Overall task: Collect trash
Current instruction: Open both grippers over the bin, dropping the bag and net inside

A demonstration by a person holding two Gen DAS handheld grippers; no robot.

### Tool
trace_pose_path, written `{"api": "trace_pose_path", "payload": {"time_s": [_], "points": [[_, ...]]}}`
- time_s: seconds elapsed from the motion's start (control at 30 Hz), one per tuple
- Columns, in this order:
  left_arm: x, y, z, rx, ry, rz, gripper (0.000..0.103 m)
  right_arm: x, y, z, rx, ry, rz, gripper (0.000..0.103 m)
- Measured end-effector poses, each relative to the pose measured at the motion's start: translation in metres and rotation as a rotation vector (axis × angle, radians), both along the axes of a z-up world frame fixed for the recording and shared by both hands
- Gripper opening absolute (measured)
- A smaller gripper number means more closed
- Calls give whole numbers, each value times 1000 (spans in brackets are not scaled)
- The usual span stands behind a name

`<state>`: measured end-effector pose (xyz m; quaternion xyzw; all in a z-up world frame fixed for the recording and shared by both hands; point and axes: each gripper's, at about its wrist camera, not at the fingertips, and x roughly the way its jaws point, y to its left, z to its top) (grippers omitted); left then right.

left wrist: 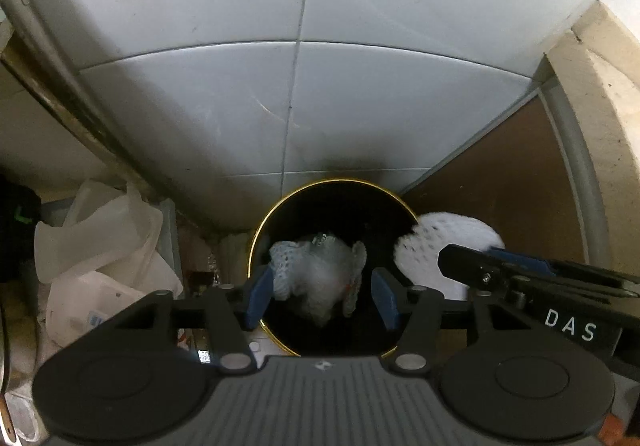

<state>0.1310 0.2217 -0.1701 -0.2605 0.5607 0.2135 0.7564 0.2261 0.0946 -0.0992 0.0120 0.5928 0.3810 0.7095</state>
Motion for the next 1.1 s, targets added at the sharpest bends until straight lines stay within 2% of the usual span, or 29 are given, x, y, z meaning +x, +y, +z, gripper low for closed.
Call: {"api": "trace_pose_path", "payload": {"time_s": [0.23,0.5,0.63,0.8,1.1], "points": [[-2,-3,10,24,-26,-12,48,0,1,-2,-1,23,-23,44],[-5,-18,41,176,-89,-72,48,-4,-6,18,25,0,-45,47],[-12,-28,65,272,-137,-92,49,-7,-17,44,53,-52,-60,54],[-16,-40,95,357,-208,-122,52,-13,-35,81,92,-131,-79,59],[-12,-86,143,518,-344,-248,57,-31,-77,136,112,-309,-110,64]]}}
